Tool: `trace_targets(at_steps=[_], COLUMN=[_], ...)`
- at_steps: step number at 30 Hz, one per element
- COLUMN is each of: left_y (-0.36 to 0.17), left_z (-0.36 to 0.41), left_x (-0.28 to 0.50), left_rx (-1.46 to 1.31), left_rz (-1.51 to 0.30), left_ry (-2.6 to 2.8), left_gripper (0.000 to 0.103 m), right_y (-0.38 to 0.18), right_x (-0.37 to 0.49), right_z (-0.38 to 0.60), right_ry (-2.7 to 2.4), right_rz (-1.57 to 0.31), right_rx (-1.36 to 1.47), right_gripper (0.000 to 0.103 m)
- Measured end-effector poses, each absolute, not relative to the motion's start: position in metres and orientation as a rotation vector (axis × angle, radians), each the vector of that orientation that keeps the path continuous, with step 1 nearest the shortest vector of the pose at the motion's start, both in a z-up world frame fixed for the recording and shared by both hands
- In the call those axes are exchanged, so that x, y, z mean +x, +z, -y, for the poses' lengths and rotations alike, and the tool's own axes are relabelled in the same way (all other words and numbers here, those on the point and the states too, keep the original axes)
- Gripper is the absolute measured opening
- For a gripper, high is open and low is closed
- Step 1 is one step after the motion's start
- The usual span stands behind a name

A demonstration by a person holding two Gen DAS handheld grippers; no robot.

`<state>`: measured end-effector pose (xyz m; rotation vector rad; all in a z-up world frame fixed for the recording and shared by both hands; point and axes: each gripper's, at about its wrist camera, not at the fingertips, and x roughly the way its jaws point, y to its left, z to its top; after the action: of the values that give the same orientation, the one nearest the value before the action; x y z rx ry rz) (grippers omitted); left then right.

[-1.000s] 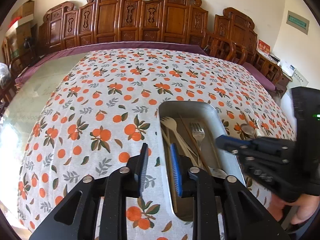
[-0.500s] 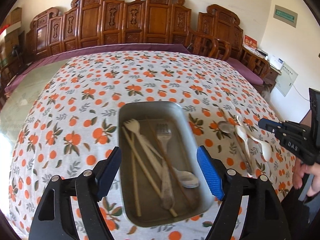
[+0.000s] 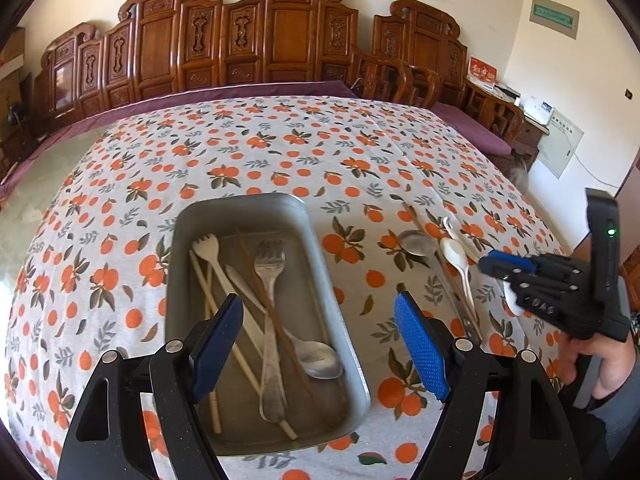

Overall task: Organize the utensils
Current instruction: 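Move the right tool to the pile and grasp a white plastic spoon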

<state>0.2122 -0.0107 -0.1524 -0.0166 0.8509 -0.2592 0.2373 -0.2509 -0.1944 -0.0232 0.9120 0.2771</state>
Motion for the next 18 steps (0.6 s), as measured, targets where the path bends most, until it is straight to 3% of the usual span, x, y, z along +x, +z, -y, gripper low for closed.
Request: trace_targets(at_steps=[13, 18], left_y=[-0.155, -0.155], left_z=[0.031, 0.039], left_x=[0.204, 0.199], left_rx=[0.003, 0.007], left_rz=[-0.845, -0.842], left_ry=[-0.284, -0.287], left_gripper=[0.075, 0.075], right_y=[-0.225, -0.224], right_x=[0.245, 0.245], right_z=[0.244, 0.246], right_ry=[0.299, 0.317], right_rz=[-1.0, -1.004], right_rx=[0.049, 0.07], right_gripper=[0.025, 0.008])
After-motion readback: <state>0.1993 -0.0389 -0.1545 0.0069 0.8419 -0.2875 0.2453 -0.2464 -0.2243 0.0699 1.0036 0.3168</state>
